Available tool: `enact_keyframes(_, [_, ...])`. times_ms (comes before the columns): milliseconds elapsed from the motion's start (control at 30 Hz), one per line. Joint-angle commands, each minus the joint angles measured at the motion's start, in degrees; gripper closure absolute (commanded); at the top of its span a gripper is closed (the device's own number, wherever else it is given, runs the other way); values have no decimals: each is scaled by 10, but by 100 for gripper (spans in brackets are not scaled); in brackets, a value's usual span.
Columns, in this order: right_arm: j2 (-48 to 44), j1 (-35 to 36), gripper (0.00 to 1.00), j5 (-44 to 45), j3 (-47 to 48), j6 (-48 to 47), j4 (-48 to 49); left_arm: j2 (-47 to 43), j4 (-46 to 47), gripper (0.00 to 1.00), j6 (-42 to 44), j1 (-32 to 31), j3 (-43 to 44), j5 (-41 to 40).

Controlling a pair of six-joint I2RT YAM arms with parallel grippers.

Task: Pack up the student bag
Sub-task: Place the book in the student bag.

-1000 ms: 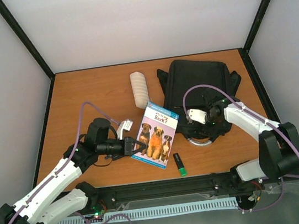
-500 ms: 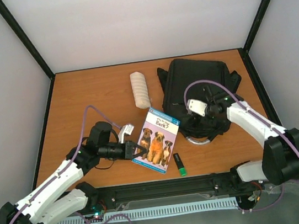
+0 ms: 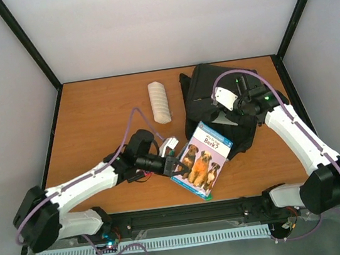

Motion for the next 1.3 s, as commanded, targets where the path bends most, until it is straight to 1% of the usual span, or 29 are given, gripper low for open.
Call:
enact_keyframes(0, [-36,1,97,-42,22,22,5,75,145,99,-17,-7,59,29])
enact_keyframes(167, [-57,1,97,-61,20,24,-1,187,228,99,-44,-7,119,38])
enact_keyframes(233, [-60,1,97,-60,18,23,0,238,239,99,-51,-7,151,38])
enact_keyframes(300, [-64,1,97,-61,15,22,-1,277,239,99,-55,-7,181,28])
enact_keyframes(400, [-73,1,97,-64,9,23,-1,331,263,99,-74,-6,212,22])
enact_keyframes(567, [-83,1,97,-71,0,37,12,399,291,99,-100,-5,234,-13])
enact_keyframes(700, [-86,1,97,-97,-4,46,18,433,357,99,-143,7,218,-40])
enact_keyframes(767, [-90,1,97,-106,-13,43,19,444,370,99,-147,17,222,-47])
enact_keyframes(1033, [-119,1,97,-114,-50,11,24,487,367,99,-162,47,270,-47])
enact_keyframes(1100, [-125,1,97,-117,-60,6,27,504,348,99,-163,52,290,-50])
enact_keyframes(1167, [-128,1,97,-119,-72,5,35,520,298,98,-147,53,326,-60])
enact_keyframes(1200, [-129,1,97,-119,-76,4,38,525,267,93,-138,53,340,-72])
enact_keyframes(1233, [-129,1,97,-118,-81,5,42,526,238,85,-131,53,348,-88])
enact_keyframes(1267, [-129,1,97,-116,-85,6,45,522,223,78,-127,53,351,-101])
